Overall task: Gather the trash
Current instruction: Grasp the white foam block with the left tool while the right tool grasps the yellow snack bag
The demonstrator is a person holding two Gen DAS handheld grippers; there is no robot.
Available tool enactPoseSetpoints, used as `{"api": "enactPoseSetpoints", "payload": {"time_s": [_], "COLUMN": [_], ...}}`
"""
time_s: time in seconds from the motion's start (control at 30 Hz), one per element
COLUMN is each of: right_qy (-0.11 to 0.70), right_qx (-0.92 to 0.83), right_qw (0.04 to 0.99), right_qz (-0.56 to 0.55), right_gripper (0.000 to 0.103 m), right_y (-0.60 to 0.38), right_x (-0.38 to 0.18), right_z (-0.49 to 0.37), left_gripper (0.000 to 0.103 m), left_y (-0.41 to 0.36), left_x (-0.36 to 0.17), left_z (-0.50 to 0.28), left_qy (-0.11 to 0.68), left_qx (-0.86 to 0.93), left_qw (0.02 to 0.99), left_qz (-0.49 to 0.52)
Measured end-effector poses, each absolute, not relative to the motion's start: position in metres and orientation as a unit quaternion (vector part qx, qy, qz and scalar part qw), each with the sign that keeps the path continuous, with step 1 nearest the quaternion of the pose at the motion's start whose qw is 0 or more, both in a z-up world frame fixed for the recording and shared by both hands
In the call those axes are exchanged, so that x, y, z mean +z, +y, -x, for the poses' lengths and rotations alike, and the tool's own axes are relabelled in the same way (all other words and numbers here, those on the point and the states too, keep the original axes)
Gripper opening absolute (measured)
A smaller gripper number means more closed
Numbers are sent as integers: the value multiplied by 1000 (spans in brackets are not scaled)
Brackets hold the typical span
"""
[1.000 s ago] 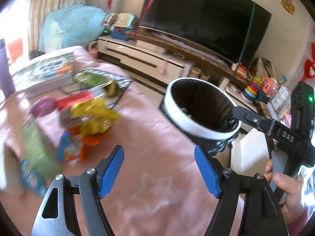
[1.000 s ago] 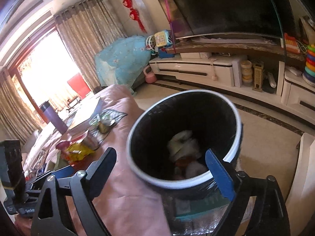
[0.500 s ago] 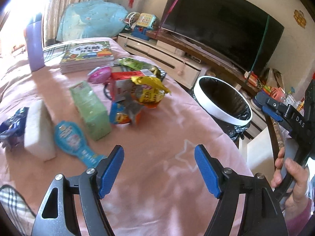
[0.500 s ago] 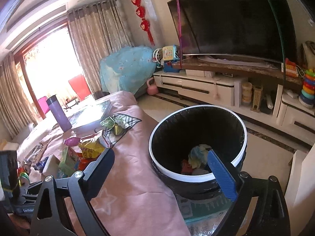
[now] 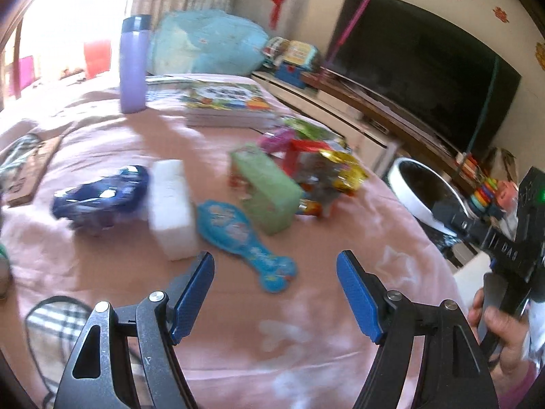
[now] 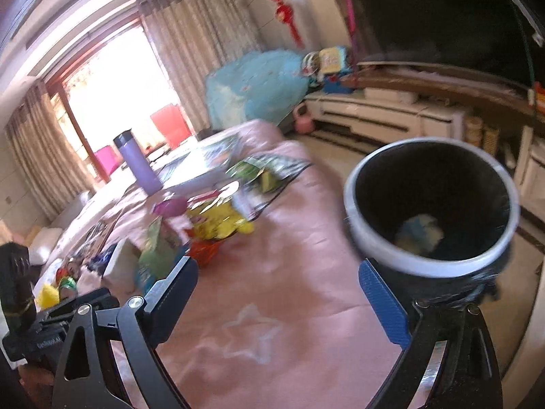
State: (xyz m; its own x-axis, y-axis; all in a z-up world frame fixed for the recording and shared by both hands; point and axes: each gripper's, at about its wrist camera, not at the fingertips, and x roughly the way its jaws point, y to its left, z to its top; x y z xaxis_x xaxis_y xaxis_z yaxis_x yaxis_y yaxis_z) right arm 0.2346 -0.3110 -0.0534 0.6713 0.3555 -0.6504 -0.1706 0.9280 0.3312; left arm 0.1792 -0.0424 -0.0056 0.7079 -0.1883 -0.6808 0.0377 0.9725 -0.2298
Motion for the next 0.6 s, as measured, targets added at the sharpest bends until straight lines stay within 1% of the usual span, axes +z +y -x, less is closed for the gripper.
{"api": "enactPoseSetpoints", "payload": {"time_s": [0.17,0.4,0.5,0.6], "right_qy": [396,404,403,405], "right_qx": [178,205,206,206], "right_qw": [894,886,886,886], "right_qz": [-108,-101,-98,-93], "right_gripper": [96,96,95,90], "right_y": [-277,-254,-248,-242], "right_x": [-64,-66,-67,-69], "right_z": [-243,-264,-275,-289], "left_gripper": [74,74,74,72], "left_y": [-21,-6,-2,2], "left_x": [-6,-16,-20,-28], "left_z": [-178,-200,-214,-230], "left_qy": [371,379,380,383], "left_qx": [-23,4,14,18], "left_qw": [921,917,916,914], "left_qz": [114,126,127,129]}}
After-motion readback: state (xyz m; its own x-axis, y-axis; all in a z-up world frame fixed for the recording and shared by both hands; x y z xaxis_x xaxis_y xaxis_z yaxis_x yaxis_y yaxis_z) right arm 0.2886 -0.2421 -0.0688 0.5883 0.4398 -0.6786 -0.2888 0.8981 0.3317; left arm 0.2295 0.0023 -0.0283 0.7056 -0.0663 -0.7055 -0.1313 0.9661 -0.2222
